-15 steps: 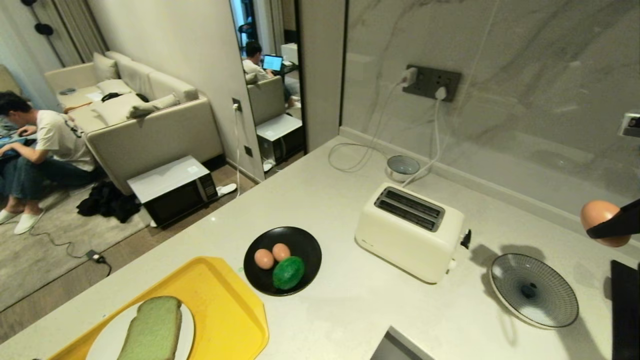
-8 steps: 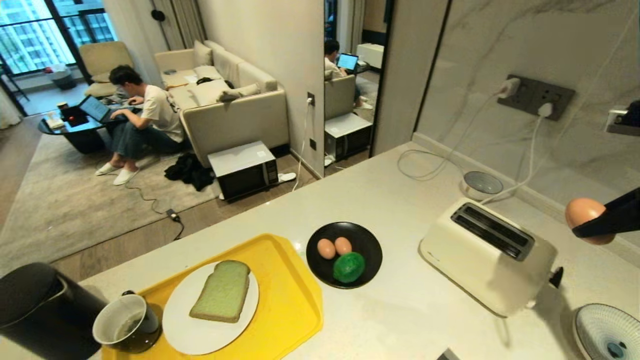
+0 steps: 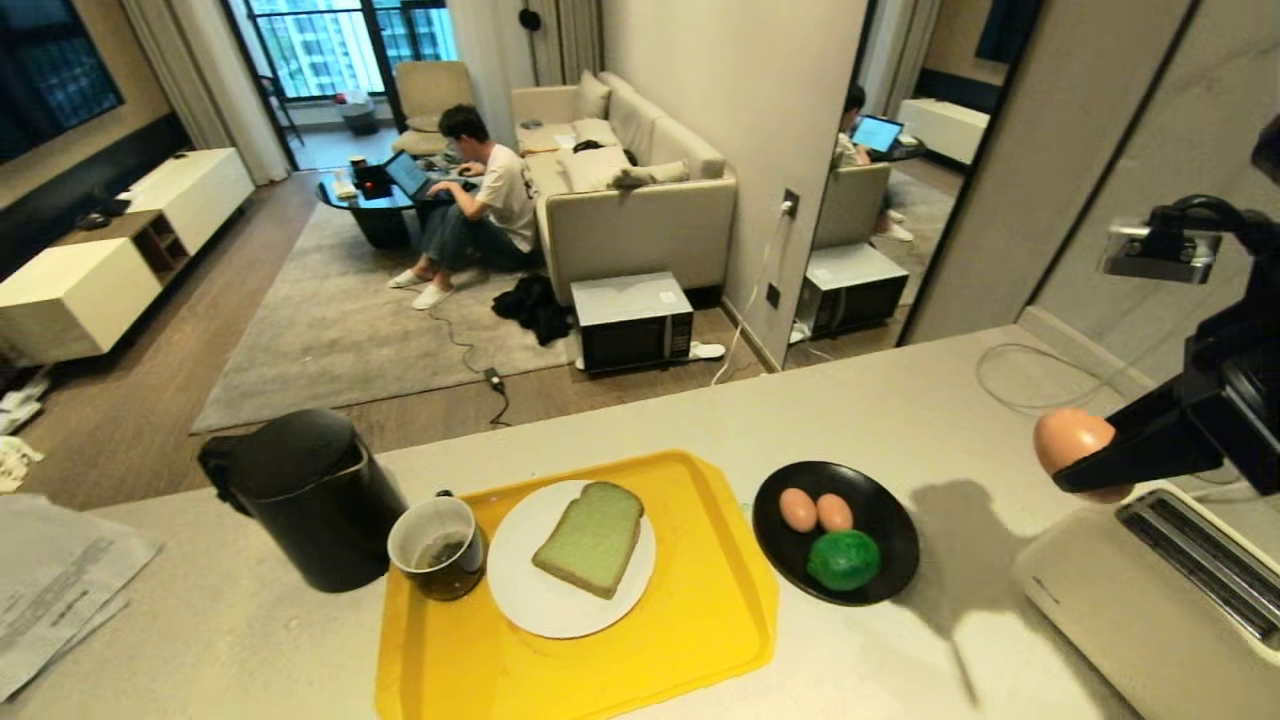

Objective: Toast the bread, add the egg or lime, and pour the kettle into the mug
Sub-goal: Put the egg in the bowl

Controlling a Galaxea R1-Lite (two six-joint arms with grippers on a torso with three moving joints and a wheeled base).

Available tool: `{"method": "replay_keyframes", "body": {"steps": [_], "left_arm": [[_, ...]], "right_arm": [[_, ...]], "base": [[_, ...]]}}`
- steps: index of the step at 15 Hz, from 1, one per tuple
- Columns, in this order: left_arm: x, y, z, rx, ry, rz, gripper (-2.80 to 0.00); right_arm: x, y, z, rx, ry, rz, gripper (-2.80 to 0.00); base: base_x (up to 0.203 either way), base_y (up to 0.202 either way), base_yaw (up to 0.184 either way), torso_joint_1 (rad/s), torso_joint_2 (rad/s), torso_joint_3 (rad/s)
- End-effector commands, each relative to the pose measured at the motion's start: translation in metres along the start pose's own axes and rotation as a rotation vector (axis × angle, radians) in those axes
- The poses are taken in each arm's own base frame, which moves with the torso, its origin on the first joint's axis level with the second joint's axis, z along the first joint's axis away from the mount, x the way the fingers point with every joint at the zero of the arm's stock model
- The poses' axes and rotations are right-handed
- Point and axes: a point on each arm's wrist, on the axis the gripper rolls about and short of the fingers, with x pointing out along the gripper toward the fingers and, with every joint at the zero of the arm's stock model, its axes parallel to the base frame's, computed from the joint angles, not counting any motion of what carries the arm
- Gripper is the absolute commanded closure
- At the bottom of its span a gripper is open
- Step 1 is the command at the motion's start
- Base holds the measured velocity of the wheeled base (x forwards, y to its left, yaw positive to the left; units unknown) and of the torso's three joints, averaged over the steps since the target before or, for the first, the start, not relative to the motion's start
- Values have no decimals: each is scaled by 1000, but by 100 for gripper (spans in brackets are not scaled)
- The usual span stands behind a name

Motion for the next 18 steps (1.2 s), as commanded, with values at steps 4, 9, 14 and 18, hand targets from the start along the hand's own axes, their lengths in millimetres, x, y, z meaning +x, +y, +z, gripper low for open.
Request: {"method": "replay_keyframes", "body": {"steps": [4, 9, 14, 18], "left_arm": [[0, 0, 0, 0, -1, 1, 0], [0, 0, 0, -1, -1, 1, 0], [0, 0, 0, -1, -1, 1, 0], [0, 0, 0, -1, -1, 1, 0]], "right_arm": [[50, -7, 23, -46, 64, 72, 0], [114, 11, 44, -131, 194, 159, 0], [181, 33, 71, -165, 224, 48, 0], [231, 51, 85, -192, 196, -77, 0]], "base": [[1, -3, 122, 2, 6, 0], [0, 0, 0, 0, 0, 0], [0, 0, 0, 0, 0, 0], [0, 0, 0, 0, 0, 0]]}}
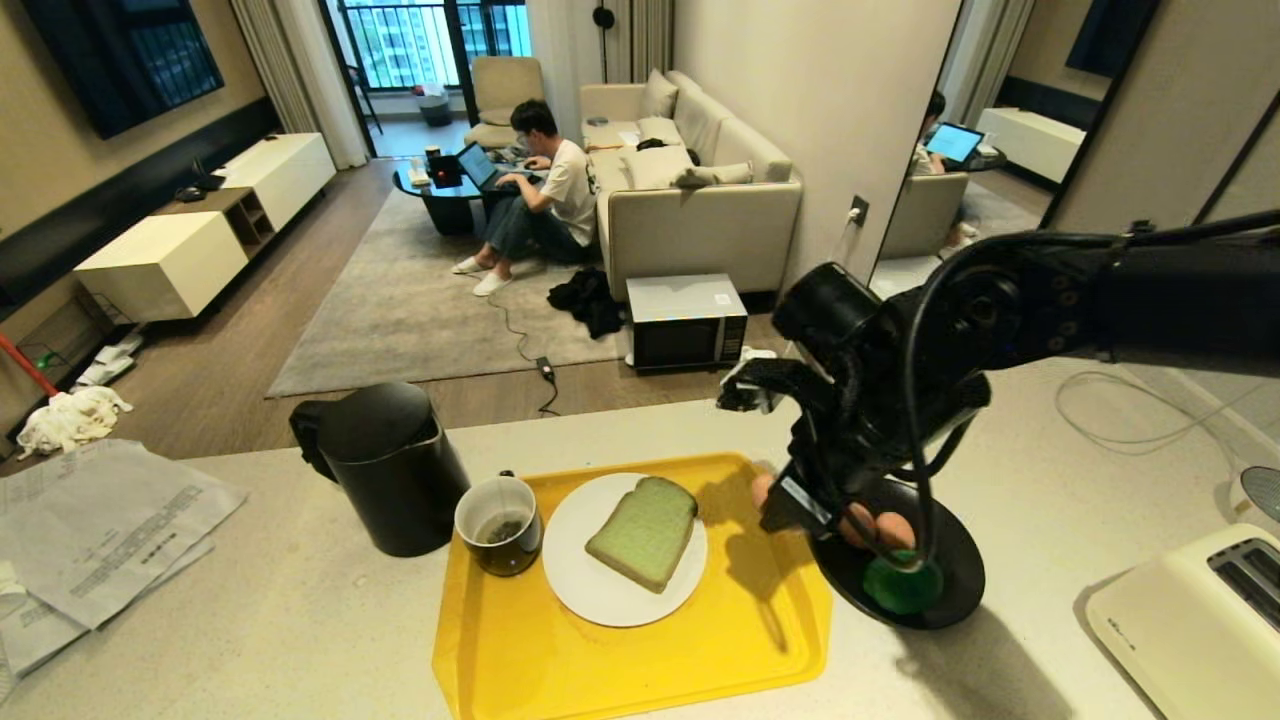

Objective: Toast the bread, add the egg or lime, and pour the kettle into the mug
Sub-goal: Put the egg in the bowl

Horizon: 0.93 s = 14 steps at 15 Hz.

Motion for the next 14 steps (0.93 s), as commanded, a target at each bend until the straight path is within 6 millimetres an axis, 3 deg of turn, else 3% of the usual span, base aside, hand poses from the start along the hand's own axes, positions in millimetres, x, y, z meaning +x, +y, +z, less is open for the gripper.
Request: {"method": "replay_keyframes", "body": {"steps": [1, 5, 14], "left_arm": [[0, 0, 0, 0, -1, 1, 0], [0, 0, 0, 0, -1, 1, 0], [0, 0, 0, 1, -1, 1, 0]], "right_arm": [[38, 15, 11, -22, 32, -31, 0], [64, 37, 26, -67, 11, -88, 0], [124, 62, 54, -76, -34, -231, 0]], "base": [[0, 0, 0, 0, 0, 0], [0, 0, 0, 0, 0, 0], [0, 0, 0, 0, 0, 0]]}}
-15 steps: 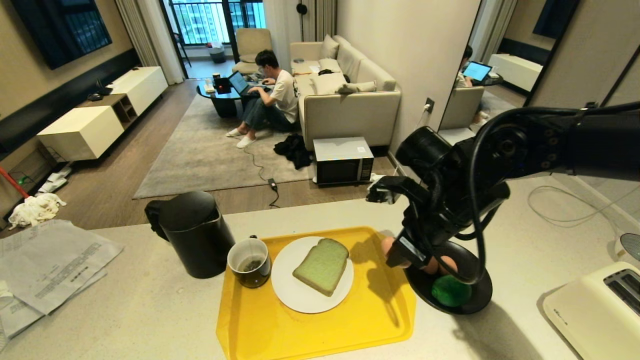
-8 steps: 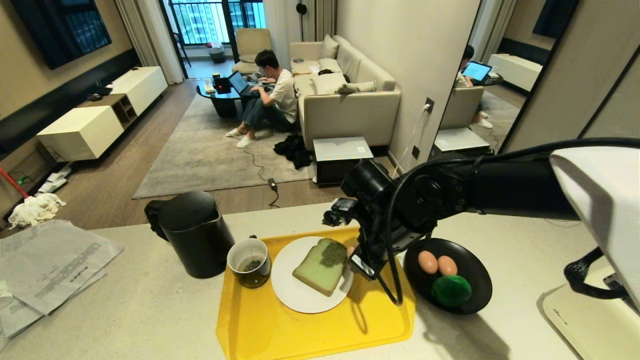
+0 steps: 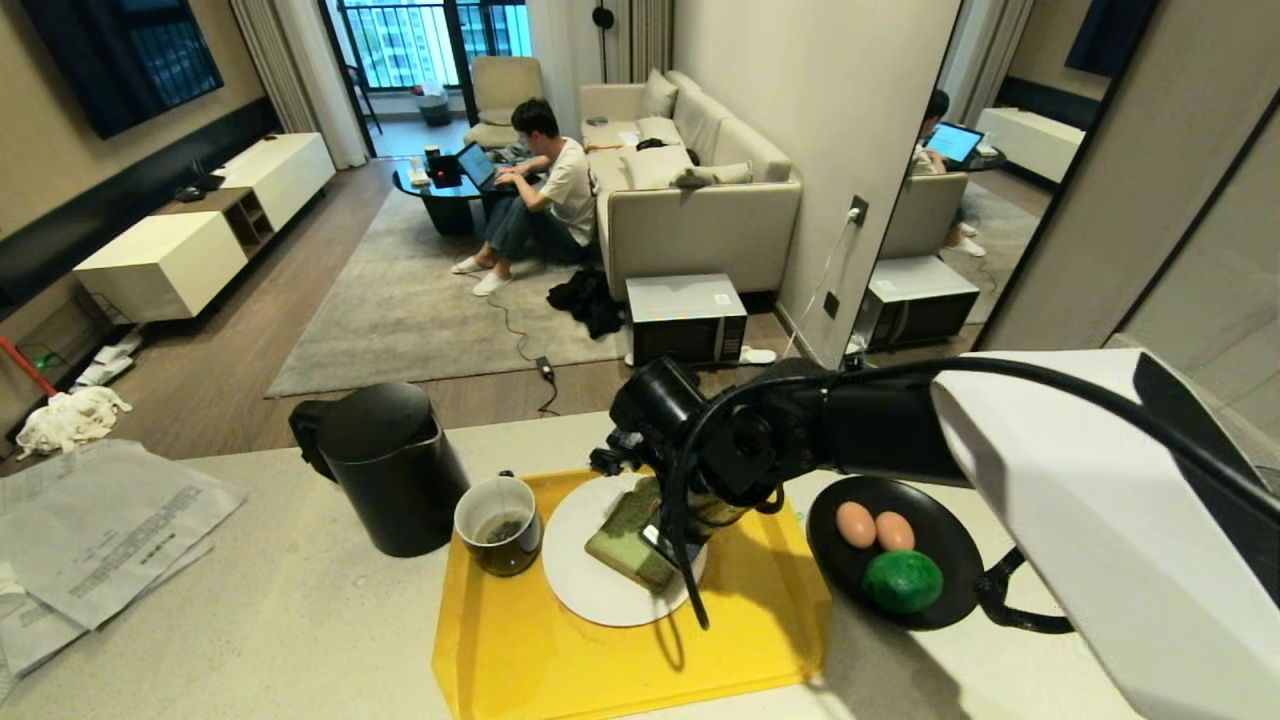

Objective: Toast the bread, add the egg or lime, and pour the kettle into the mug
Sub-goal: Put the egg in the bowl

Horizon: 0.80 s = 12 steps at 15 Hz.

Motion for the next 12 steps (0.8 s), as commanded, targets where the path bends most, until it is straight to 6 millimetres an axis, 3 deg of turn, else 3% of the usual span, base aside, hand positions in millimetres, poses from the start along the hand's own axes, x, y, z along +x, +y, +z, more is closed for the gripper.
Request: {"method": "replay_keyframes", "body": {"steps": [1, 4, 12], "left_arm": [[0, 0, 0, -2, -1, 1, 0], [0, 0, 0, 0, -1, 1, 0], [0, 0, 0, -1, -1, 1, 0]], "right_arm": [[21, 11, 1, -17, -3, -17, 0], [22, 15, 6, -14, -44, -21, 0], [56, 24, 7, -1, -81, -83, 0]], "base": [[0, 0, 0, 0, 0, 0], [0, 0, 0, 0, 0, 0], [0, 0, 0, 0, 0, 0]]}}
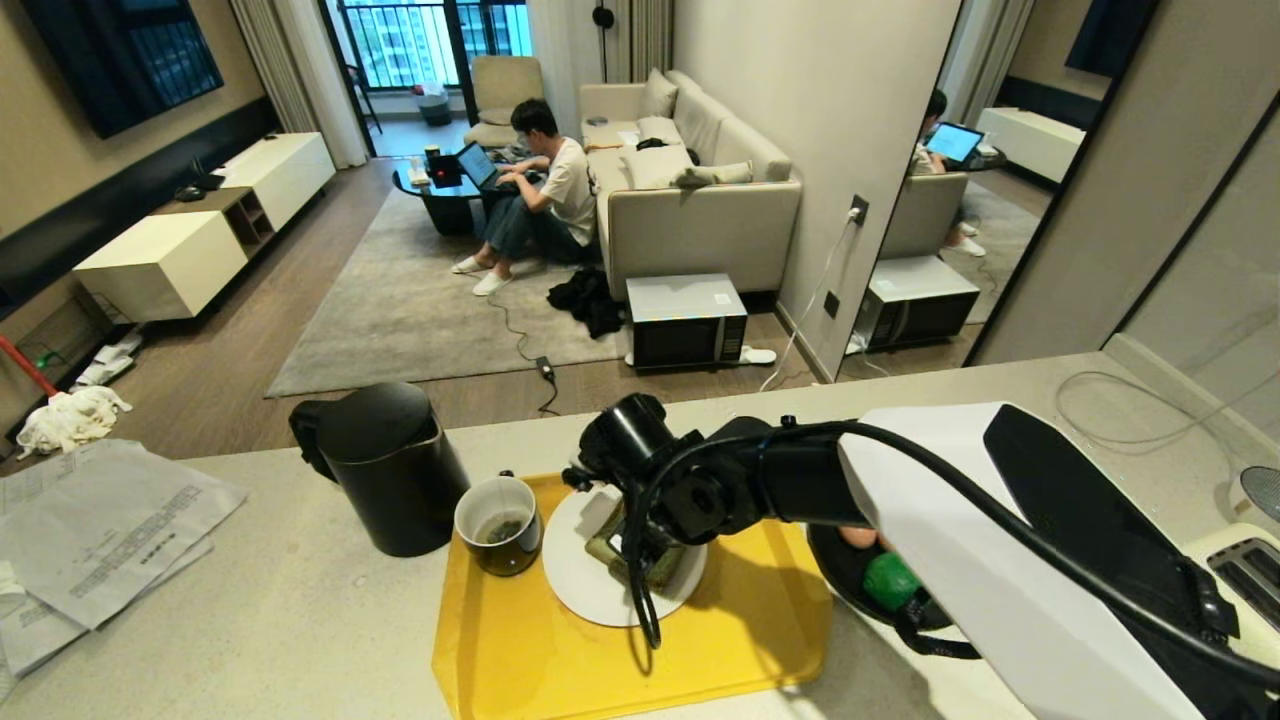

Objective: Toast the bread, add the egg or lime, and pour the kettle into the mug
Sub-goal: Put the egg in the bowl

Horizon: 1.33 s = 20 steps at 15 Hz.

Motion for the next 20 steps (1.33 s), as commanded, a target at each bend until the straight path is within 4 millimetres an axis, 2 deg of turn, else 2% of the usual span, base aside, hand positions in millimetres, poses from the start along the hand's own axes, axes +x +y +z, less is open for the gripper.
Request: {"method": "replay_keyframes", "body": {"steps": [1, 7, 17, 18, 19, 20], "left_arm": [[0, 0, 0, 0, 0, 1, 0], [0, 0, 0, 0, 0, 1, 0], [0, 0, 0, -1, 0, 1, 0], [0, 0, 0, -1, 0, 1, 0], [0, 0, 0, 0, 0, 1, 0], [0, 0, 0, 0, 0, 1, 0]], "right_arm": [[10, 4, -5, -9, 22, 2, 0], [22, 8, -6, -21, 1, -25, 0], [22, 7, -6, -23, 7, -50, 0], [22, 7, -6, -22, 7, -50, -242], [22, 7, -6, -22, 7, -52, -280], [21, 7, -5, -22, 5, -52, -280]], "base": [[0, 0, 0, 0, 0, 0], [0, 0, 0, 0, 0, 0], [0, 0, 0, 0, 0, 0], [0, 0, 0, 0, 0, 0], [0, 0, 0, 0, 0, 0], [0, 0, 0, 0, 0, 0]]}}
